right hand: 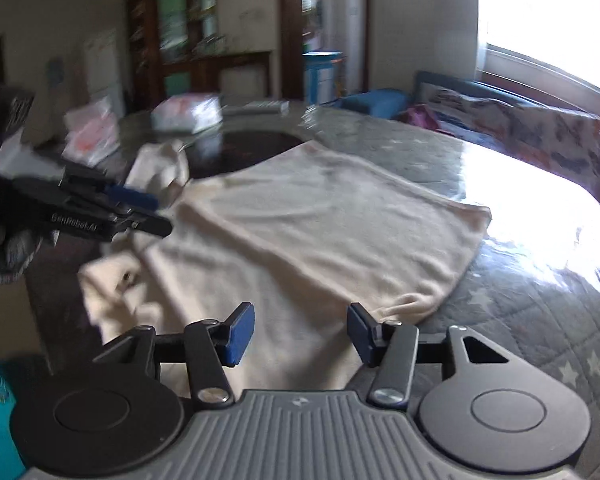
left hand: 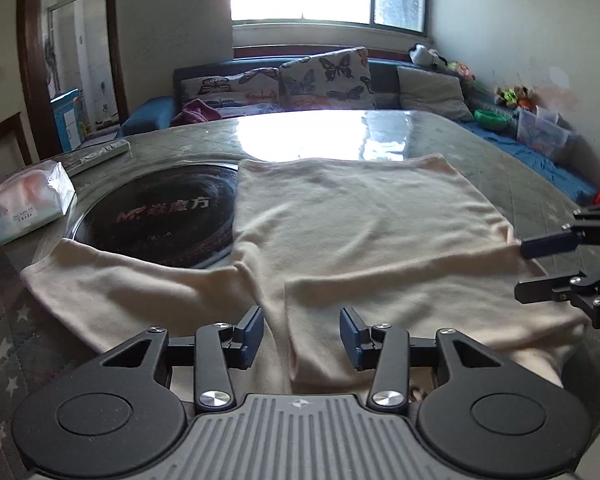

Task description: Fold clothes

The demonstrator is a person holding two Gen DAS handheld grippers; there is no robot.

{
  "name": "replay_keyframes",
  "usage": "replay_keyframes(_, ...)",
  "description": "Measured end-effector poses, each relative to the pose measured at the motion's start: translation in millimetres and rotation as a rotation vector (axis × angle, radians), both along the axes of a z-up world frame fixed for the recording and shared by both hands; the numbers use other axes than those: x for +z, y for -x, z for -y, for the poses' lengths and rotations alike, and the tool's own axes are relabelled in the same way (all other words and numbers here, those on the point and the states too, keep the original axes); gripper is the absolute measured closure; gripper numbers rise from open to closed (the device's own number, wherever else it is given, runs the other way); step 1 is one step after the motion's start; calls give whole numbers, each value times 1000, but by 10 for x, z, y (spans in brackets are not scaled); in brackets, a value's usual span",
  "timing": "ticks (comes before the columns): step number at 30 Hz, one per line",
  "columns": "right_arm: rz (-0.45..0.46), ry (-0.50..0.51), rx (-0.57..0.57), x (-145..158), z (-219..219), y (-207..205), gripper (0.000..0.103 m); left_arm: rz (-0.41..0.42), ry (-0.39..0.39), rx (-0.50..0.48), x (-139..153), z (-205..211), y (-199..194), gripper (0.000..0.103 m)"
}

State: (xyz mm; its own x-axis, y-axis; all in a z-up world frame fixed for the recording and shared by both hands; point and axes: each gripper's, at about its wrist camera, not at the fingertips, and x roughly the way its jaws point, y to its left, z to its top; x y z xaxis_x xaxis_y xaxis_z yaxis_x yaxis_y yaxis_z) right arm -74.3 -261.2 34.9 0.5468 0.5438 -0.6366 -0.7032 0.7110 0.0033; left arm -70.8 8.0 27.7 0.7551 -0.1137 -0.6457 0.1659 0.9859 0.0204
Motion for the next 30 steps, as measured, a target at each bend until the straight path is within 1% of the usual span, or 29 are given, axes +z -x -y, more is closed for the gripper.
replay_keyframes(2,5,35,25,-41,-39,24,48,-9,-13,6,-34,14,33,57)
replay_keyframes(4,9,23,35,-5,-33,30,45,-12,-15,25,-26,-8,53,56)
replay_keyframes(6,11,12,45,27,-27,35,39,-2,-5,47,22,-39,72,56)
replay_keyframes(7,8,7,45,17,-28,27,37,4,3,55,45,-51,78,54)
replay_keyframes(8,5,1,45,6,-28,19,32,7,8,60,59,-50,79,53)
replay_keyframes(9,1,-4,45,-5,-29,11,25,9,9,64,66,-44,77,53)
replay_keyframes(11,-5,-14,45,-27,-31,-5,24,-4,5,72,37,-28,58,50)
replay_keyframes(12,-9,-19,45,-38,-32,-13,22,-12,2,75,18,-21,47,46)
replay_keyframes(16,-22,-39,45,-81,-35,-45,15,-29,18,92,-40,-15,33,43)
replay_keyframes(21,-25,-51,55,-113,-44,-32,5,-25,33,107,12,-16,23,42)
replay_keyframes(24,-25,-56,61,-123,-49,-16,4,-17,29,122,45,-31,7,42)
replay_keyframes(26,-30,-66,63,-118,-43,-18,4,-20,40,148,59,-80,-12,42)
replay_keyframes(27,-35,-73,63,-111,-37,-25,0,-23,52,165,66,-111,-19,39)
replay_keyframes(28,-40,-81,63,-104,-31,-31,0,-25,64,182,73,-143,-27,35)
replay_keyframes(30,-48,-95,60,-95,-19,-42,0,-27,75,211,84,-194,-38,33)
